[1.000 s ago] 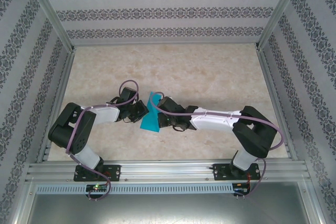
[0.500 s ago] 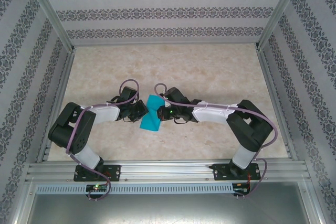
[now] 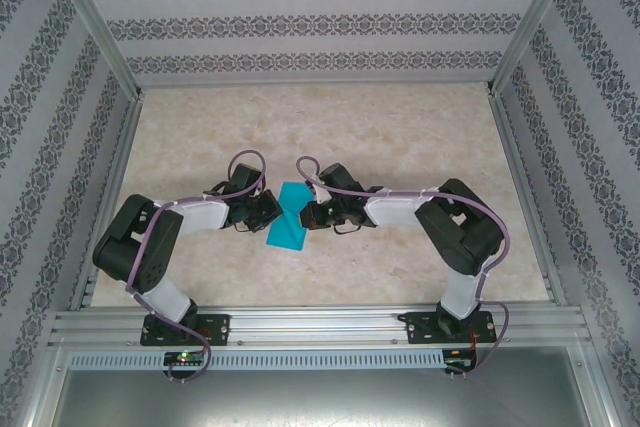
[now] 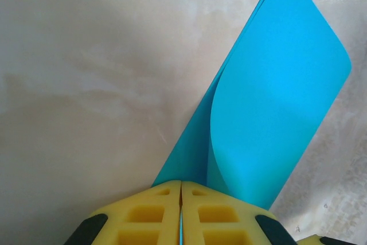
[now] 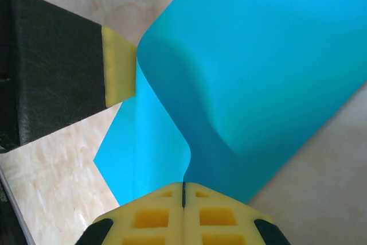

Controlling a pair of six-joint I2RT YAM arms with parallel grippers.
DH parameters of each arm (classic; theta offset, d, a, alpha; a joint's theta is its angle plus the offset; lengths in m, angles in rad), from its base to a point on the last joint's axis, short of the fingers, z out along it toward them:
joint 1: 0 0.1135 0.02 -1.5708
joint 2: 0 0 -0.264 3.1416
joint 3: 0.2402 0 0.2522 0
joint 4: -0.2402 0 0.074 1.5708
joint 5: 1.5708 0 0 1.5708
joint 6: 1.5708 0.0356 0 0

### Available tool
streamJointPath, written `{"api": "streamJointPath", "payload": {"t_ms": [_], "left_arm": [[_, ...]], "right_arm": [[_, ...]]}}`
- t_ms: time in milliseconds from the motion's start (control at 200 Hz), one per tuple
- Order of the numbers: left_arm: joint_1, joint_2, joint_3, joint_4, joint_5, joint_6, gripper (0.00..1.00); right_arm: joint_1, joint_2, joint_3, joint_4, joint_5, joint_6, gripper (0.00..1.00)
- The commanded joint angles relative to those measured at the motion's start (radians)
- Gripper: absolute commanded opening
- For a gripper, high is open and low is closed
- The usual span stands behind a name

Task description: Fold a paper plane with a square sheet of paper (pick it up from the middle)

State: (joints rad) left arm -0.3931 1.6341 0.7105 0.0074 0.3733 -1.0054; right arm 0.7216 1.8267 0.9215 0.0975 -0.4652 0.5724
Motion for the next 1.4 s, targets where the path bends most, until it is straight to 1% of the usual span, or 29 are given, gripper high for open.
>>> {"api": "streamJointPath", "payload": {"t_ms": [0,195,664,829,1089,1234,1394], "left_arm": [[-0.008,0.018,0.019,-0.045,-0.023,0.024,0.11],[-0.007,0.011,0.023,-0.057,-0.031,0.030,0.11],[-0.011,0.018,0.034,-0.068,-0.028,0.044,0.11],[-0.012,0.019,0.037,-0.071,-0.028,0.046,0.11],[-0.012,0.017,0.040,-0.076,-0.032,0.047,0.11],[-0.012,-0.001,0.040,-0.087,-0.038,0.055,0.13],[-0.015,-0.060,0.045,-0.119,-0.021,0.087,0.19]], "right_arm": [[-0.018,0.026,0.009,0.025,-0.064,-0.041,0.00],[-0.037,0.045,0.013,0.024,-0.063,-0.055,0.00],[-0.045,0.072,0.051,0.026,-0.087,-0.078,0.00],[-0.055,0.094,0.071,0.020,-0.124,-0.093,0.00],[-0.067,0.106,0.074,0.007,-0.134,-0.110,0.00],[-0.069,0.115,0.077,0.001,-0.133,-0.113,0.00],[-0.068,0.125,0.077,-0.003,-0.127,-0.111,0.00]]}}
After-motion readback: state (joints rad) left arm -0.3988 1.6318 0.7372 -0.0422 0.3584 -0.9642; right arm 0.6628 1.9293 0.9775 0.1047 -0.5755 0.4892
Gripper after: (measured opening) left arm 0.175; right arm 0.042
